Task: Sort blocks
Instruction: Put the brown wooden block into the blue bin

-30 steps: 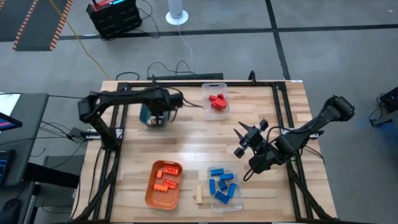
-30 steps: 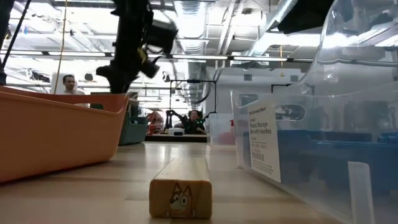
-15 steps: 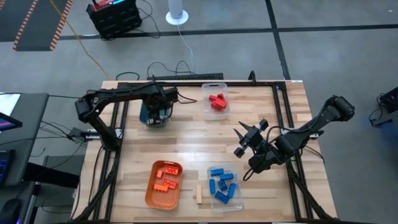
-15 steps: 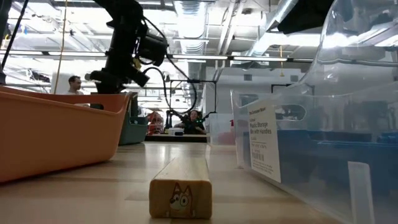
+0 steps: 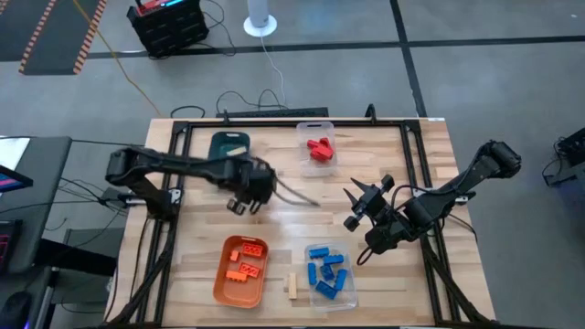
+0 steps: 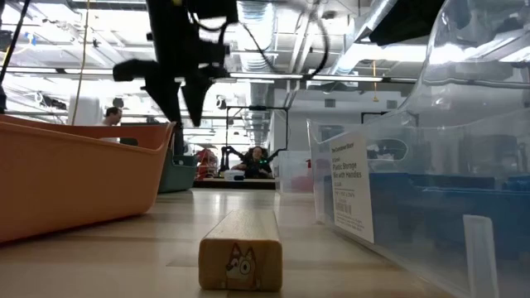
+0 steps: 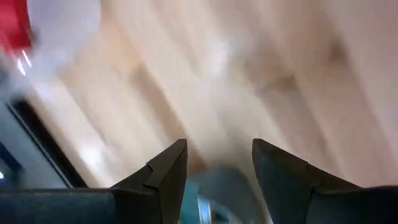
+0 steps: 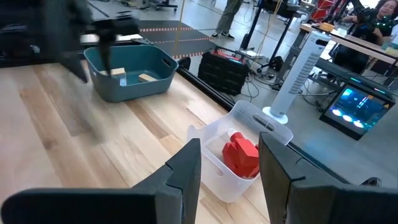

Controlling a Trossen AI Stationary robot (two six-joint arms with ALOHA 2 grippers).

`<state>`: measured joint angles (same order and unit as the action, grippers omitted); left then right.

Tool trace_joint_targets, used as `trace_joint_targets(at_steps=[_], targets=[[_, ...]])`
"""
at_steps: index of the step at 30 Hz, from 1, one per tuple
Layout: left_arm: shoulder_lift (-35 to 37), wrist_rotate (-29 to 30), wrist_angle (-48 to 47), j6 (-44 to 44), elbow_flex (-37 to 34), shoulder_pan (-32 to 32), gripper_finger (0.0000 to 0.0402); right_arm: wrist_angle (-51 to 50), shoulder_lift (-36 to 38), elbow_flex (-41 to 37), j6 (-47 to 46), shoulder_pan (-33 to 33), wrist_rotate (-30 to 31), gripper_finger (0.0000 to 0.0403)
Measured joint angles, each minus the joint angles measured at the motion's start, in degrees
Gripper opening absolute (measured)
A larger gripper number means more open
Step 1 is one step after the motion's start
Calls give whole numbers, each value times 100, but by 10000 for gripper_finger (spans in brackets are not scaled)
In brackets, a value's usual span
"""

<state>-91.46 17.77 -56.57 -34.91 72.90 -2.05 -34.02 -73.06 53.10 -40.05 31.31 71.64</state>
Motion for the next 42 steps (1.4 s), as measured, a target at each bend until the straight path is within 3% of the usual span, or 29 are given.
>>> trace_joint_targets(at_steps=[7, 13, 21, 29, 34, 42], targets=[[0, -16, 940, -203, 0, 1310, 177, -1, 0, 0, -37, 0, -15, 136], [-63, -426, 1466, -5, 0, 1992, 177, 4, -1, 0, -44, 0, -14, 136], [-222, -696, 1823, 193, 193, 2285, 177, 28, -2, 0, -46, -33, -13, 136], [-1198, -971, 1339, -70, 1006, 2531, 177, 20, -29, 2, -46, -72, -13, 136], [-1532, -1507, 1377, -212, 1338, 2626, 177, -24, -35, 2, -44, -70, -55, 136], [-2163, -1822, 1356, -273, 1812, 2804, 177, -31, -37, 2, -46, -70, -99, 136]])
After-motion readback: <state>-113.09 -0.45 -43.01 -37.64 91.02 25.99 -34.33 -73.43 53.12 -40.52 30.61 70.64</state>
